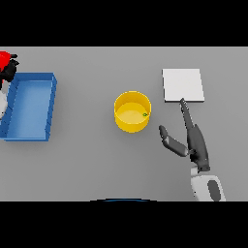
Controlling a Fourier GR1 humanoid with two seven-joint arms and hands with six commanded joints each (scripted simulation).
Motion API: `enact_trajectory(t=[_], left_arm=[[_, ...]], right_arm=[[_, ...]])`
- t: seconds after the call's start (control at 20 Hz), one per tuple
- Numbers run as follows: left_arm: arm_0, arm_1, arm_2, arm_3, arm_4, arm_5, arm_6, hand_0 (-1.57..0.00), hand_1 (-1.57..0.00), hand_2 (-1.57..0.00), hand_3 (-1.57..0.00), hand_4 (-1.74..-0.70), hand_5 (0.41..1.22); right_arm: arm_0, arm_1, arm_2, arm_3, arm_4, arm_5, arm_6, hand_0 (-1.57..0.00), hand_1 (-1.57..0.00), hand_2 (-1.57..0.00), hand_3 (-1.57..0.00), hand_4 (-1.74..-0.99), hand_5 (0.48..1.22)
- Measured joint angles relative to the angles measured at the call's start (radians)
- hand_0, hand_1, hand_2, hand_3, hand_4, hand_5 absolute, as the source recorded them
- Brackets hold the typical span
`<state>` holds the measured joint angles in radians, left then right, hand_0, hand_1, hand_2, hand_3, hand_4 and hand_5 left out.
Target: Pick up the red beaker and tilt it to pour out 1 green nut into yellow bowl. Pick up the yellow bowl and place it on the metallic measuring scale.
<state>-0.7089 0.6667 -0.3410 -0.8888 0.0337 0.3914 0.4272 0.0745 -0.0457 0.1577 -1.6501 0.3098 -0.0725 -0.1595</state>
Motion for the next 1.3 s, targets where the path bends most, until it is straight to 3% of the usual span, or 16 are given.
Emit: enact_trajectory(t=[0.2,0.35,0.4,0.55,0.65,0.7,0.8,0.9,1.05,1.2,1.25,1.3], left_arm=[[0.081,0.003,-0.014,-0.095,0.039,0.047,0.069,-1.57,-1.57,-1.57,-1.55,-1.74,1.123],[0.129,0.015,-0.038,-0.159,0.025,0.057,0.092,-1.57,-1.57,-1.57,-1.56,-1.71,0.991],[0.142,0.026,-0.05,-0.174,0.007,0.06,0.104,-1.57,-1.57,-1.57,-1.56,-1.65,0.941],[0.176,0.053,-0.07,-0.231,-0.01,0.053,0.141,-1.57,-1.54,-1.5,-1.47,-1.28,0.81],[0.209,0.066,-0.073,-0.266,0.003,0.036,0.136,-1.39,-1.22,-1.21,-1.14,-1.07,0.749],[0.202,0.067,-0.075,-0.27,0.004,0.027,0.131,-1.21,-1.0,-1.02,-0.95,-1.0,0.72],[0.219,0.072,-0.081,-0.29,0.01,0.016,0.137,-0.77,-0.64,-0.65,-0.61,-0.92,0.677],[0.212,0.073,-0.1,-0.268,0.002,-0.02,0.148,-0.49,-0.41,-0.42,-0.39,-0.86,0.657],[0.196,0.071,-0.122,-0.242,-0.013,-0.056,0.127,-0.25,-0.21,-0.21,-0.2,-0.81,0.657],[0.198,0.06,-0.122,-0.214,-0.014,-0.058,0.083,-0.13,-0.11,-0.11,-0.1,-0.79,0.649],[0.199,0.061,-0.117,-0.214,-0.015,-0.05,0.066,-0.1,-0.08,-0.09,-0.08,-0.78,0.651],[0.194,0.058,-0.118,-0.213,-0.022,-0.038,0.062,-0.08,-0.07,-0.07,-0.07,-0.77,0.655]], right_arm=[[-0.004,-0.003,-0.007,-0.004,-0.011,0.005,0.0,0.0,0.0,0.0,0.0,-1.01,0.65],[-0.002,0.001,-0.001,-0.004,0.005,-0.007,-0.001,0.0,0.0,0.0,0.0,-1.017,0.638],[0.0,-0.003,-0.007,-0.005,-0.001,-0.007,0.001,0.0,0.0,0.0,0.0,-1.021,0.636],[-0.013,-0.008,-0.008,-0.005,0.004,-0.009,0.0,0.0,0.0,0.0,0.0,-1.012,0.634],[0.009,0.001,-0.002,-0.012,-0.004,-0.006,-0.022,0.0,0.0,0.0,0.0,-1.007,0.635],[0.0,0.008,-0.004,0.003,-0.006,-0.009,-0.009,0.0,0.0,0.0,0.0,-1.004,0.636],[-0.001,0.005,-0.005,-0.001,-0.008,-0.006,-0.011,0.0,0.0,0.0,0.0,-1.005,0.634],[0.005,0.005,-0.004,-0.008,-0.01,-0.004,-0.013,0.0,0.0,0.0,0.0,-1.009,0.639],[0.005,0.003,0.0,-0.011,-0.001,-0.006,-0.015,0.0,0.0,0.0,0.0,-1.012,0.639],[-0.004,-0.006,-0.008,-0.003,-0.003,-0.004,-0.001,0.0,0.0,0.0,0.0,-1.021,0.64],[-0.008,-0.004,0.002,-0.003,0.006,-0.001,0.013,0.0,0.0,0.0,0.0,-1.02,0.64],[-0.031,-0.022,-0.003,0.0,0.023,0.0,0.063,0.0,0.0,0.0,0.0,-1.014,0.666]])
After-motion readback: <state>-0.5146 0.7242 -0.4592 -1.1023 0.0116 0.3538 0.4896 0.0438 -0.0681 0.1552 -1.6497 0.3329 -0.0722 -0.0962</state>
